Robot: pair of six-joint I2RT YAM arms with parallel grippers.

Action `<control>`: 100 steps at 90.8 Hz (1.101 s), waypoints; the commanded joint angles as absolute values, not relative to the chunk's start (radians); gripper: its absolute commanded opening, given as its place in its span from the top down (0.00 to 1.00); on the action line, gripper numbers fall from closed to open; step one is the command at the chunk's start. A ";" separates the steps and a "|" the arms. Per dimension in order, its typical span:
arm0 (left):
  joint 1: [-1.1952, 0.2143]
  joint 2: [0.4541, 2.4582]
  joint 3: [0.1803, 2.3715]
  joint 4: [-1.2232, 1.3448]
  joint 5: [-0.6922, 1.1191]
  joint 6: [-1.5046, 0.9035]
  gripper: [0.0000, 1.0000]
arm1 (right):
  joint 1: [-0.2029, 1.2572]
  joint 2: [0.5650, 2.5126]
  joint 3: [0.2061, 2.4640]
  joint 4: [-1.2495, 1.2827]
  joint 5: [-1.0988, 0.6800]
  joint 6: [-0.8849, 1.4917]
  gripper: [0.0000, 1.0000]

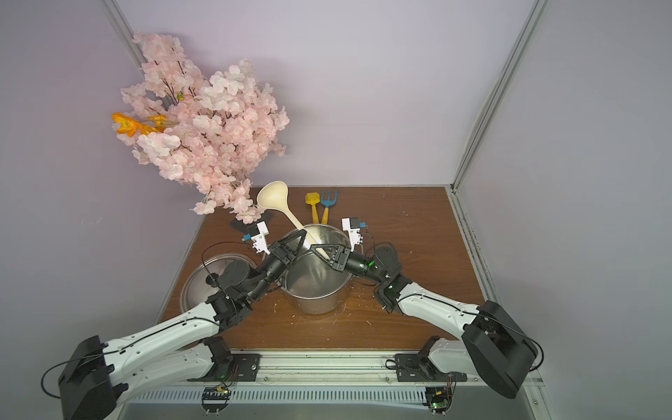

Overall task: Stir the soup with a spoon
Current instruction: Adjust the spoon.

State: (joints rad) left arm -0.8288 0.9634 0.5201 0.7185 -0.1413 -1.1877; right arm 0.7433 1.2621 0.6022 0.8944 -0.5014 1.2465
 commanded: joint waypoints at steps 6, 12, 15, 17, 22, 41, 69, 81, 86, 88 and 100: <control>-0.840 0.918 0.506 0.648 -0.165 -1.123 0.94 | 0.737 1.231 0.639 0.849 -0.475 1.217 1.00; -0.840 0.903 0.511 0.603 -0.176 -1.111 0.81 | 0.732 1.215 0.641 0.802 -0.460 1.196 1.00; -0.840 0.896 0.517 0.574 -0.182 -1.108 0.76 | 0.727 1.206 0.640 0.787 -0.454 1.183 1.00; -0.840 0.892 0.520 0.557 -0.185 -1.107 0.72 | 0.723 1.199 0.640 0.778 -0.452 1.176 1.00; -0.840 0.880 0.530 0.513 -0.188 -1.095 0.64 | 0.710 1.182 0.645 0.739 -0.453 1.160 1.00; -0.838 0.837 0.645 0.200 -0.217 -1.013 0.28 | 0.618 1.108 0.740 0.398 -0.505 1.040 1.00; -0.764 0.882 0.933 -0.430 -0.180 -0.839 0.06 | 0.475 1.110 1.077 -0.415 -0.506 0.499 1.00; -0.695 0.852 0.946 -0.521 -0.096 -0.806 0.06 | 0.476 1.179 1.238 -0.706 -0.461 0.310 1.00; -0.665 0.832 0.944 -0.555 -0.080 -0.797 0.07 | 0.477 1.188 1.285 -0.786 -0.438 0.260 1.00; -0.653 0.824 0.942 -0.567 -0.078 -0.794 0.07 | 0.480 1.189 1.303 -0.817 -0.427 0.243 1.00; -0.582 0.777 0.942 -0.660 -0.065 -0.772 0.07 | 0.520 1.220 1.402 -0.993 -0.357 0.158 1.00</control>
State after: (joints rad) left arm -0.6376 0.8227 0.9348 -0.5129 -0.1032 -0.8257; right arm 0.4862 1.2072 1.3281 -0.7410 -0.4347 0.3126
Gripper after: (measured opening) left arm 0.933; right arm 0.090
